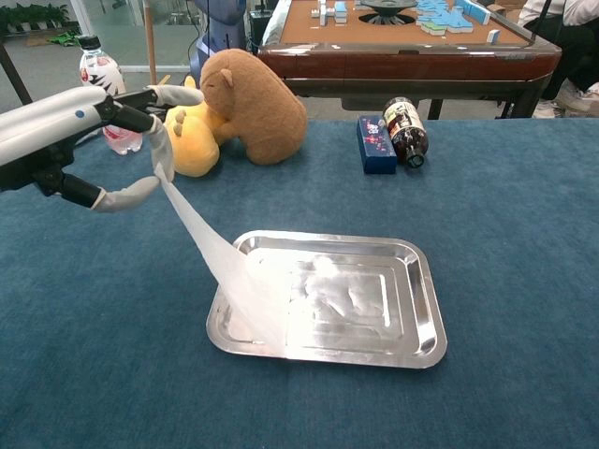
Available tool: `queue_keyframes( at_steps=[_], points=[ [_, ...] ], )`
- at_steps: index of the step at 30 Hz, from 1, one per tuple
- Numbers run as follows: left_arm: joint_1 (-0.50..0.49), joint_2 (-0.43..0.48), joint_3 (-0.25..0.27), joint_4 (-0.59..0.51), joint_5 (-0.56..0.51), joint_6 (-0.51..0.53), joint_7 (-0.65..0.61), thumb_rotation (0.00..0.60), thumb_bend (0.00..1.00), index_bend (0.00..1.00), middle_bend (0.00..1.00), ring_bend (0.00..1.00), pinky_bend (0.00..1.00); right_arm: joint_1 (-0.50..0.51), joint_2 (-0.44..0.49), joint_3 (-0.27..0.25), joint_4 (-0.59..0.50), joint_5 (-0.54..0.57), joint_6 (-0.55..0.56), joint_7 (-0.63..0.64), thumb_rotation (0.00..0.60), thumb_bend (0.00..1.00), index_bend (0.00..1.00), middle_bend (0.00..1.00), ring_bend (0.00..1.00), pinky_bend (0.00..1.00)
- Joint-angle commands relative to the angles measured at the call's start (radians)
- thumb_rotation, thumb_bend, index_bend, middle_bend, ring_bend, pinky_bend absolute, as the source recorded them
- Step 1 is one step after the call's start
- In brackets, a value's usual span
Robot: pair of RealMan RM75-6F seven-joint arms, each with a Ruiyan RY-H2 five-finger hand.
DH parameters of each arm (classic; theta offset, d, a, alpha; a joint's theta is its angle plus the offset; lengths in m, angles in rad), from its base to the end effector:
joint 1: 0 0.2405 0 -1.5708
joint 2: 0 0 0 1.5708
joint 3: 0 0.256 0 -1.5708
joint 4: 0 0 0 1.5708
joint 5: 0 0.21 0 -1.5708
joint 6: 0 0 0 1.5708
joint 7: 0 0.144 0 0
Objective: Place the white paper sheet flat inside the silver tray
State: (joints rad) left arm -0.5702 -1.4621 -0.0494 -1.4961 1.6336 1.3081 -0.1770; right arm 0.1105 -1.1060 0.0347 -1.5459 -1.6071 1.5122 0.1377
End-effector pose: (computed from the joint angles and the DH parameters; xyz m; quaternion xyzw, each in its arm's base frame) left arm -0.1629 0.2836 0.0305 -0.6908 -0.3636 -0.5490 0.2987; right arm -0.3060 -0.1860 0.1646 0.6165 -0.3725 0.4329 0.5420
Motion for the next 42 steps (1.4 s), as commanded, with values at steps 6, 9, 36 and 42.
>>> queue_keyframes(
  at_steps=[6, 9, 36, 42],
  points=[
    [0.027, -0.051, 0.005, 0.042, -0.010, 0.026, 0.024, 0.600, 0.44, 0.65, 0.05, 0.00, 0.08, -0.001, 0.001, 0.000, -0.001, 0.000, 0.002, 0.000, 0.600, 0.06, 0.50, 0.43, 0.34, 0.47],
    [0.034, -0.072, 0.001, 0.045, -0.020, 0.030, 0.049, 0.600, 0.44, 0.65, 0.05, 0.00, 0.08, -0.002, 0.002, 0.001, -0.001, -0.001, 0.006, 0.002, 0.600, 0.06, 0.50, 0.43, 0.34, 0.47],
    [0.032, -0.170, -0.014, 0.076, -0.022, 0.010, 0.078, 0.600, 0.44, 0.65, 0.05, 0.00, 0.08, -0.020, 0.044, -0.001, -0.017, -0.007, 0.033, 0.031, 0.600, 0.06, 0.50, 0.43, 0.34, 0.47],
    [0.025, -0.187, -0.012, 0.105, -0.016, 0.003, 0.064, 0.600, 0.44, 0.65, 0.05, 0.00, 0.08, -0.023, 0.071, -0.011, -0.032, -0.008, 0.020, 0.029, 0.600, 0.06, 0.50, 0.43, 0.34, 0.47]
  ],
)
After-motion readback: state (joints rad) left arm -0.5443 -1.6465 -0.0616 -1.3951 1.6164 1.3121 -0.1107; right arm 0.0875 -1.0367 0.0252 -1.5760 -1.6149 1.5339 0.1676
